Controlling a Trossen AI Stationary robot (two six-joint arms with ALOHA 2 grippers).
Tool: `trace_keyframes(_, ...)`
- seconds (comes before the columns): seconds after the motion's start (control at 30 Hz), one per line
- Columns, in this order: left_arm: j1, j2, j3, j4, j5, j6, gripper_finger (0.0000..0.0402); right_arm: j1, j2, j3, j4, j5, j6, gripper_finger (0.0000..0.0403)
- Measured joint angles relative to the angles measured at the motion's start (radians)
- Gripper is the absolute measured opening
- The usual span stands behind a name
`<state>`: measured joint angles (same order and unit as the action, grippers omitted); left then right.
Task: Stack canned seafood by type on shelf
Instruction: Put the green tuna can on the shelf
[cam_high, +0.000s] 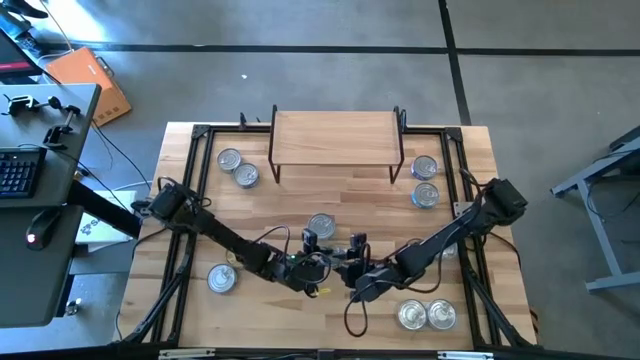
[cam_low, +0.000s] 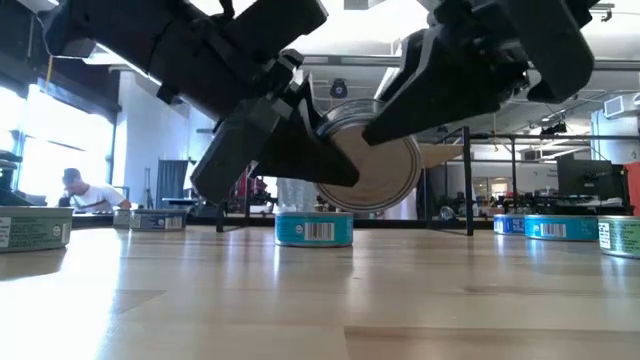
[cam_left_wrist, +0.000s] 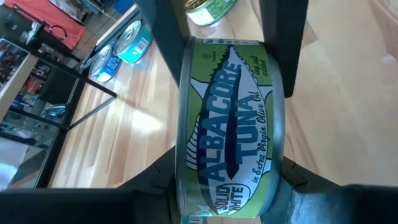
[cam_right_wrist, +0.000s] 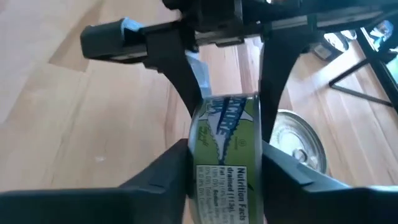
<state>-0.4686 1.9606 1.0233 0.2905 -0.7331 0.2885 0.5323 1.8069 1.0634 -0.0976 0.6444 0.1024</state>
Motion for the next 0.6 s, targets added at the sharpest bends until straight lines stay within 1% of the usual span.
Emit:
trace_keyframes(0.03,0.000,0.000,0.000,-0.001,0.001,0.003,0.0131,-0.001,0.000,0.000,-0.007,0.003,0.004,0.0117)
trace_keyframes(0.13,-0.004,0.000,0.000,-0.004,-0.003,0.004,0.0133,0.001,0.000,0.001,-0.007,0.003,0.010,0.0117)
trace_keyframes(0.2,-0.010,0.000,0.000,-0.010,-0.026,0.002,0.0137,0.006,-0.003,0.001,-0.010,0.005,0.010,0.0117)
trace_keyframes(0.37,-0.019,-0.004,0.006,-0.047,-0.063,-0.019,0.0163,0.038,-0.035,0.000,-0.053,0.048,0.069,0.0117)
trace_keyframes(0.47,-0.028,-0.006,0.007,-0.096,-0.079,-0.031,0.0174,0.061,-0.063,-0.003,-0.099,0.060,0.108,0.0117)
trace_keyframes(0.6,-0.047,-0.004,-0.003,-0.205,-0.176,-0.051,0.0177,0.096,-0.110,-0.002,-0.184,0.127,0.172,0.0117)
